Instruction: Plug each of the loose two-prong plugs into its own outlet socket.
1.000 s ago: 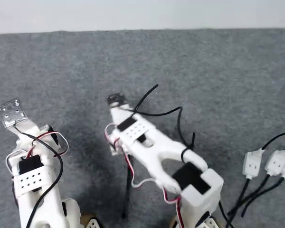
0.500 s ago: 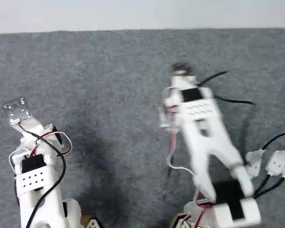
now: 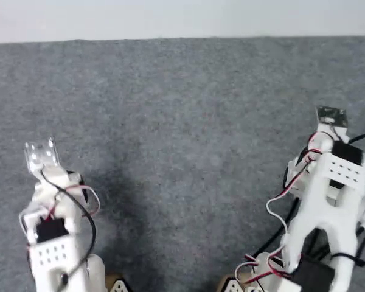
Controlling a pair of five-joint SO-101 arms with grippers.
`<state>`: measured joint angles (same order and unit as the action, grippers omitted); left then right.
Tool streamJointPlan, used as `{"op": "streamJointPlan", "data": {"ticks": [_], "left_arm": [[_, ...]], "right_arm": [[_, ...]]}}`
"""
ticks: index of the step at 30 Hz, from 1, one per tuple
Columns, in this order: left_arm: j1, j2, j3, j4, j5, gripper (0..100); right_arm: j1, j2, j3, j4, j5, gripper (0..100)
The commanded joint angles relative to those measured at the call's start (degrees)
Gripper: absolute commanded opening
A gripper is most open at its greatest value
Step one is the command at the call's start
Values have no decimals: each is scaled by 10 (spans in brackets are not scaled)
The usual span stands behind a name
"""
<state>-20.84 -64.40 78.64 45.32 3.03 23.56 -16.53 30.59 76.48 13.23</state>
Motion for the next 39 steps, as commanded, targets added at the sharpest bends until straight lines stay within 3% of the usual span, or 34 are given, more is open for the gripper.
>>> {"op": "streamJointPlan", "data": {"ticks": [1, 3, 6, 8, 13, 16, 21, 28, 32, 35, 39], "left_arm": [[9, -236, 58, 83, -14, 13], [15, -327, 72, 147, -15, 15], [6, -408, 104, 166, -24, 15], [4, -397, 103, 167, -32, 14], [4, -382, 95, 166, -32, 14], [2, -382, 95, 175, -33, 14], [0, -383, 93, 210, -36, 14], [6, -383, 94, 208, -35, 15], [5, -383, 102, 214, -33, 14], [5, -383, 134, 208, -34, 15], [5, -383, 173, 166, -34, 15]], "right_arm": [[34, 22, -9, -18, 23, 63], [51, 37, -27, -10, 2, 165], [65, 42, -76, 47, -11, 278], [68, 38, -124, 102, -16, 254], [63, 11, -220, 240, -18, 87], [55, -24, -217, 264, -14, 3], [38, -166, -73, 221, -13, 9], [3, -425, 158, 51, 4, 14], [-64, -461, 293, -13, 40, 84], [-105, -461, 365, -32, 9, 146], [-160, -461, 404, -36, -27, 157]]}}
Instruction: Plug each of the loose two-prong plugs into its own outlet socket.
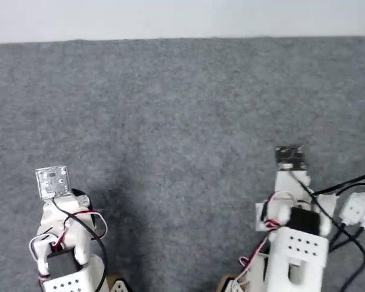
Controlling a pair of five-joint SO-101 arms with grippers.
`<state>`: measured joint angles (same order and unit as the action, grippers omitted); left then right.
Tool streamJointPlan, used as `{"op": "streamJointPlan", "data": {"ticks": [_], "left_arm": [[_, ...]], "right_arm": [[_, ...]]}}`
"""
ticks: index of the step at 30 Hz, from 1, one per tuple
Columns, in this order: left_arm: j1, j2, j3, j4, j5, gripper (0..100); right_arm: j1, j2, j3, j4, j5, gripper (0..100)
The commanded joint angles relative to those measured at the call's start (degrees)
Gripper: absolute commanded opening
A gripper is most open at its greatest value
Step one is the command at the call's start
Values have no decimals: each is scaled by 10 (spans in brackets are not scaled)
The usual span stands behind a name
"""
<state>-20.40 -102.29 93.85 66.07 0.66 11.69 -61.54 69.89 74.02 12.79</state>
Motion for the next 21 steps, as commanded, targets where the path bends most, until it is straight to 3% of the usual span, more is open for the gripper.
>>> {"op": "streamJointPlan", "data": {"ticks": [1, 7, 12, 21], "left_arm": [[2, -2, 29, -46, -11, 15], [1, -3, 27, 11, -11, 15], [-3, -4, 27, 44, -11, 14], [-3, -4, 27, 44, -11, 14]], "right_arm": [[-59, -11, 25, -12, -32, 157], [-74, -15, 84, -71, -125, 143], [-78, -17, 142, -133, -128, 2], [-59, -17, 172, -152, -133, 9]]}}
